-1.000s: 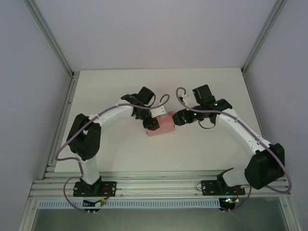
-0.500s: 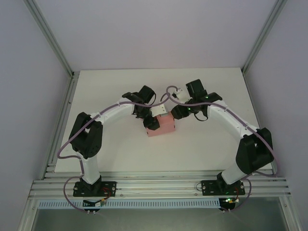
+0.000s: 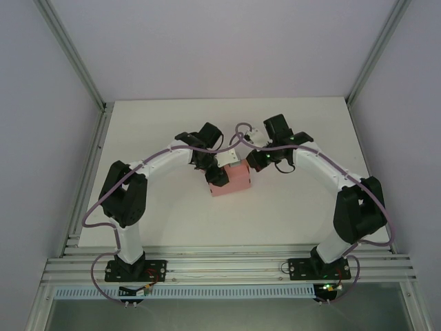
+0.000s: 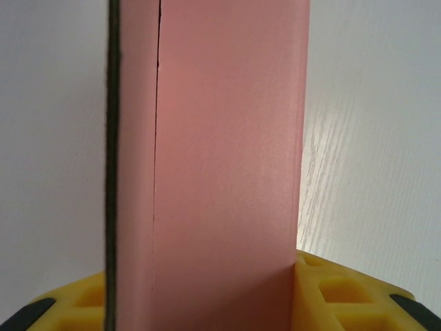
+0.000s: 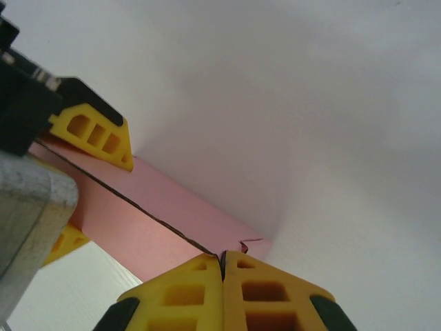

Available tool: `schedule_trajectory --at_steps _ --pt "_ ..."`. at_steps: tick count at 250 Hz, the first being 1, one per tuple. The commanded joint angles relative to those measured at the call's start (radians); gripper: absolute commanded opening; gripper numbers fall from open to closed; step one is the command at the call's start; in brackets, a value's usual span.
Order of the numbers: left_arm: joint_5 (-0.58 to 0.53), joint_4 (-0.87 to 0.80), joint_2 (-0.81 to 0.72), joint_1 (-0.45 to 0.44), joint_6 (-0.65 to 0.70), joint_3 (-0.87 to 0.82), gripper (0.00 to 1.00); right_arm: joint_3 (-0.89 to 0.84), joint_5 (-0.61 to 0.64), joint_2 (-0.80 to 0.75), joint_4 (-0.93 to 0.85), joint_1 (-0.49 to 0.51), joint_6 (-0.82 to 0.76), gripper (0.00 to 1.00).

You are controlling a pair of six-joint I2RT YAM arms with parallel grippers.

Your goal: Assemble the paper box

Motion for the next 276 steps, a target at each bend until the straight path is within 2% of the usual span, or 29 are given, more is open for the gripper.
schedule_trajectory --at_steps 1,55,89,120,134,169,237,276 --pt "0.006 0.033 -0.023 -0.001 -0.034 -0.009 0.37 -0.029 -0.053 -0.049 0.057 0.029 0.135 0.0" --pt "-0.033 0.056 -0.019 -0.019 -0.056 -0.006 0.37 -0.155 0.008 -0.12 0.266 0.12 0.34 0.0" --pt "-0.052 0.066 -0.017 -0.023 -0.067 -0.005 0.37 -0.224 0.062 -0.145 0.333 0.13 0.4 0.0" --pt "-0.045 0.075 -0.015 -0.027 -0.074 -0.006 0.37 -0.256 0.054 -0.142 0.382 0.136 0.502 0.0" --pt "-0.054 0.08 -0.015 -0.029 -0.076 -0.008 0.37 -0.248 0.039 -0.136 0.383 0.148 0.522 0.0" --pt "-0.064 0.085 -0.012 -0.033 -0.081 -0.007 0.37 -0.218 0.113 -0.121 0.348 0.177 0.572 0.0" --pt "-0.071 0.103 -0.009 -0.036 -0.087 -0.015 0.37 -0.2 0.113 -0.083 0.331 0.195 0.713 0.0" --pt "-0.059 0.114 -0.017 -0.036 -0.085 -0.021 0.36 -0.178 0.149 -0.077 0.305 0.208 0.637 0.0"
